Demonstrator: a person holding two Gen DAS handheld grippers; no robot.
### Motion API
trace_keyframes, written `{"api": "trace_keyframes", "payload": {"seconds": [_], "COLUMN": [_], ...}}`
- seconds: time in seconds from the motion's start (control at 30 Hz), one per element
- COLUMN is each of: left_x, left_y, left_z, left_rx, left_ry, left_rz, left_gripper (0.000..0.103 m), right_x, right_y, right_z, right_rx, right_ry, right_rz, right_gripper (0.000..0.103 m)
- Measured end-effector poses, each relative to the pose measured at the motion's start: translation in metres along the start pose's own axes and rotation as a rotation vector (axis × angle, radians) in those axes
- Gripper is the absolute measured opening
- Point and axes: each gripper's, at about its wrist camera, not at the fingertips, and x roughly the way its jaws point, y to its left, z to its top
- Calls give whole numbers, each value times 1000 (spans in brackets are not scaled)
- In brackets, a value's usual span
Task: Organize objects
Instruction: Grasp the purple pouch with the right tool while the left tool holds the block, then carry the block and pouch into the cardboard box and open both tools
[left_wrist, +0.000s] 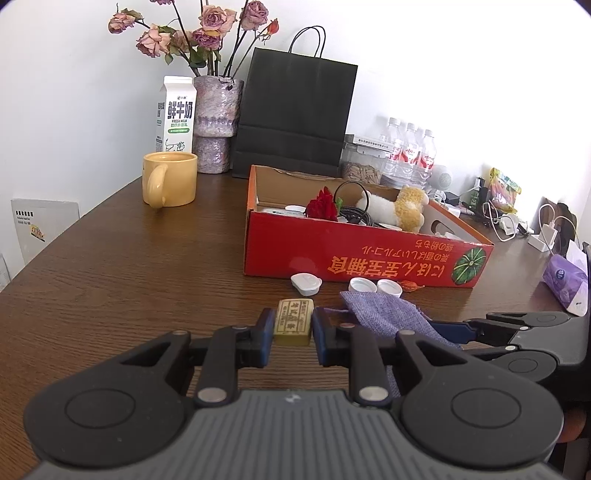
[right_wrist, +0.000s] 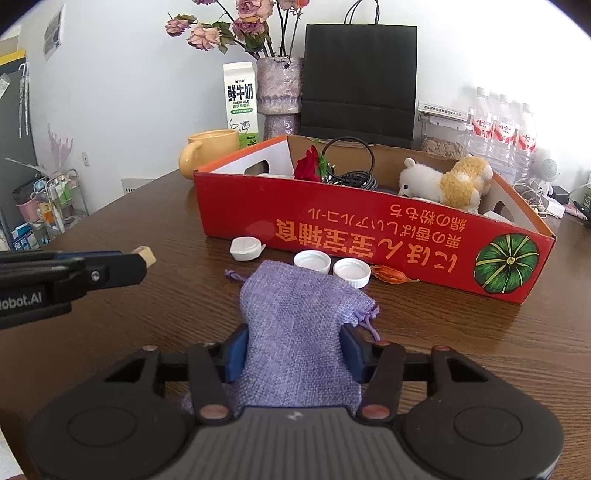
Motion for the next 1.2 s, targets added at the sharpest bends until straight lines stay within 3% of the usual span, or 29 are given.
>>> {"api": "trace_keyframes", "payload": {"seconds": [0.07, 0.13, 0.63, 1.2], "left_x": [-1, -2, 2, 48], "left_y": [-3, -5, -32, -68], "left_z": [1, 2, 22, 91], "left_rx": [4, 9, 76, 108], "left_ry": [-2, -4, -33, -136], "left_rz": [0, 0, -15, -47], "left_gripper": [23, 23, 23, 23], "right_x": [-2, -5, -30, -30], "right_y": [-2, -6, -20, -62], "right_z": [-1, -3, 1, 70], "right_rx": [6, 19, -10, -34], "right_ry": [-6, -12, -106, -283], "right_rz": [10, 34, 38, -25], "right_gripper": [24, 14, 10, 10]}}
